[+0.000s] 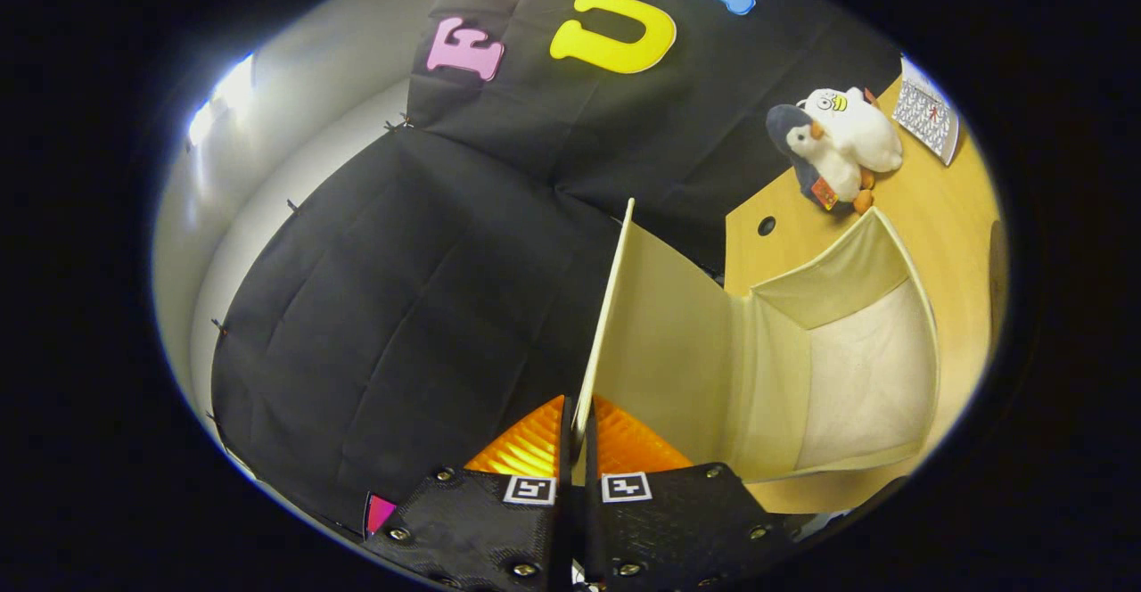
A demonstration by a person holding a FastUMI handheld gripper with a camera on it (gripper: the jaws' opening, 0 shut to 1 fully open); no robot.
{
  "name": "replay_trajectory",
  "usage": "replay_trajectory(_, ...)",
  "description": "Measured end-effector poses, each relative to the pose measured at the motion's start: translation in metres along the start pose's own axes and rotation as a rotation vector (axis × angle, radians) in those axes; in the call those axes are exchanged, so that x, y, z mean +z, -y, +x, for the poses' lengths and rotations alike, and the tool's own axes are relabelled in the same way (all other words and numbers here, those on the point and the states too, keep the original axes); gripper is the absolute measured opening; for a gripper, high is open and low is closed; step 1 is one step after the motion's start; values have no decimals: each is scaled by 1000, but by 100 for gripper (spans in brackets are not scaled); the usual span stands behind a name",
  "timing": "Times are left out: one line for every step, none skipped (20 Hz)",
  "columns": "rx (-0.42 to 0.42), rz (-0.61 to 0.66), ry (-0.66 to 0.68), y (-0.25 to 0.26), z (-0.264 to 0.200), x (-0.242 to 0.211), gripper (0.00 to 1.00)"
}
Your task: Open the storage box then place both shoes into the box .Put the left shoe in first, then the right shoe, with the right side of both shoes facing outward in a uniform manner.
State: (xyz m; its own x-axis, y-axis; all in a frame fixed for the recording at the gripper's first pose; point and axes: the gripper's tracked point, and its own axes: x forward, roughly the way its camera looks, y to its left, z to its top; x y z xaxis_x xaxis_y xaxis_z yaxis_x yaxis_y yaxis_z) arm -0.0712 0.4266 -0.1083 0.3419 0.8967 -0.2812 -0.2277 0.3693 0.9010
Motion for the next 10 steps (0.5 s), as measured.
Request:
replay_trajectory(1, -5, -1, -6, 6, -4, 4)
replay_trajectory(-2, -11, -2, -9, 12, -6, 4)
replay_trajectory(-6, -18, 0, -10, 18, -9, 5)
replay_trajectory(-16, -22, 4, -11, 23, -10, 5)
replay_trajectory(-16, -30, 6, -13, 24, -10, 8)
replay_trajectory(-14, -41, 9, -16, 21, -7, 10)
replay_trajectory(-26, -62, 15, -15, 26, -7, 16)
replay_trajectory(-34, -85, 25, -14, 23, -2, 24)
replay_trajectory(-42, -112, 43, -15, 20, 1, 43)
replay_trajectory(-50, -142, 60, -14, 17, 6, 51)
